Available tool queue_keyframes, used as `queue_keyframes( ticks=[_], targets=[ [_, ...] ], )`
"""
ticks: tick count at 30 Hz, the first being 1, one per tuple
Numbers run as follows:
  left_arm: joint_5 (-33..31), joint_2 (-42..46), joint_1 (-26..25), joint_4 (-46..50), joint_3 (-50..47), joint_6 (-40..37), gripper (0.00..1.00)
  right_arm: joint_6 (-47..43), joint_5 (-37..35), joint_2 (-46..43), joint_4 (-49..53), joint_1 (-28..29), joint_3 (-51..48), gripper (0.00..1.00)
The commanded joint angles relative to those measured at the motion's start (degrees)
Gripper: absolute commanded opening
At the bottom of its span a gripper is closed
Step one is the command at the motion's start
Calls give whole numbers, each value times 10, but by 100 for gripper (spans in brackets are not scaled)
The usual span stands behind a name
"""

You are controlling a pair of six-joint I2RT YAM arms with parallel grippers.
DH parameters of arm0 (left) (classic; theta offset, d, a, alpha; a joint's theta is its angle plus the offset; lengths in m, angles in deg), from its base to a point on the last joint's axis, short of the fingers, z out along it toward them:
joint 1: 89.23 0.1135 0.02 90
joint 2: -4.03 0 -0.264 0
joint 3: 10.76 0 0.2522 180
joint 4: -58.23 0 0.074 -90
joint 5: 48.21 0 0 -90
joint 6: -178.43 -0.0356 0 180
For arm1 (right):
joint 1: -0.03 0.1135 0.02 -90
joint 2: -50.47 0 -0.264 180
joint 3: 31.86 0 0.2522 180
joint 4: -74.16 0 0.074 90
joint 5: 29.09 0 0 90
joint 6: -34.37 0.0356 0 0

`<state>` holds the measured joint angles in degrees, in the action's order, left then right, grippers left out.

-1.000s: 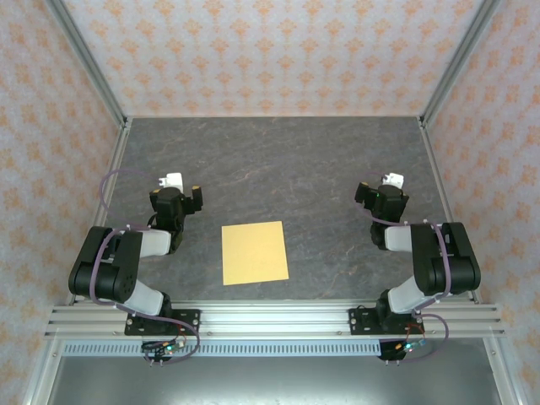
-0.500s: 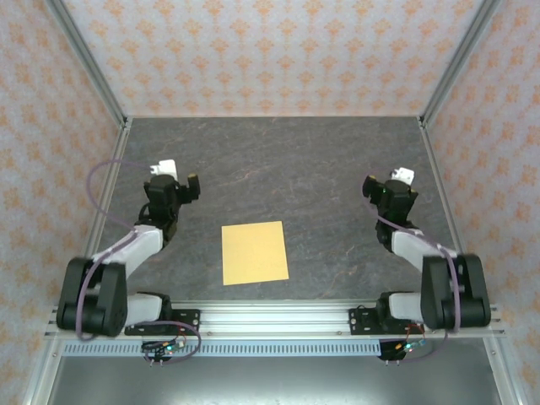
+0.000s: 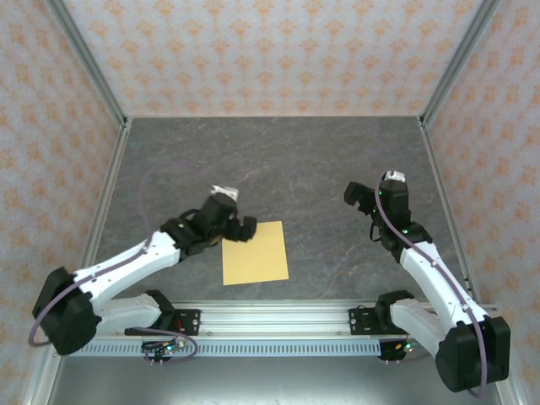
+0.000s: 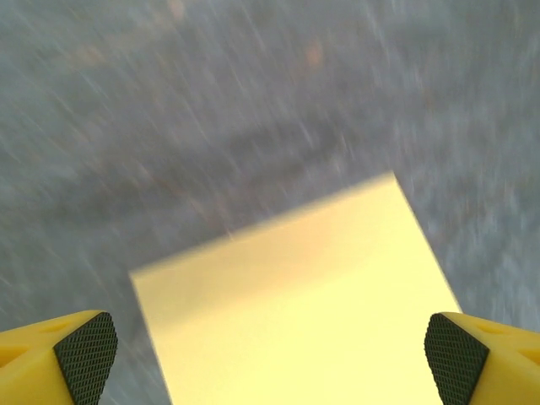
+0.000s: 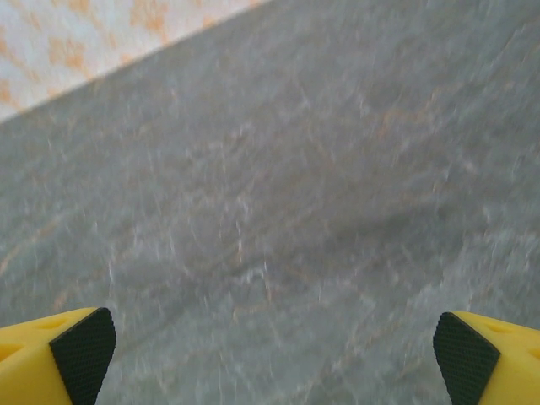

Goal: Fold a paper plane with a square sheet of paper (fold left side to right side)
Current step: Move the square sheet of paper to the center of the table.

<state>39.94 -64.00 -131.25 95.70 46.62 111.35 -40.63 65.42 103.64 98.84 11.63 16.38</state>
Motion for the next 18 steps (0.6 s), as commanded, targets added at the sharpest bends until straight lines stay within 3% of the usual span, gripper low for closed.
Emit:
queue_keyframes(
  ticks=[1, 7, 18],
  targets=[
    [-8, -61, -51, 92, 40, 46, 97, 29, -16, -9, 52, 13, -11, 100],
    [-9, -181, -72, 95, 98, 63, 97, 31, -23, -9, 71, 21, 2, 100],
    [22, -310, -72, 112, 169, 82, 98, 24, -33, -18, 90, 23, -2, 100]
  ],
)
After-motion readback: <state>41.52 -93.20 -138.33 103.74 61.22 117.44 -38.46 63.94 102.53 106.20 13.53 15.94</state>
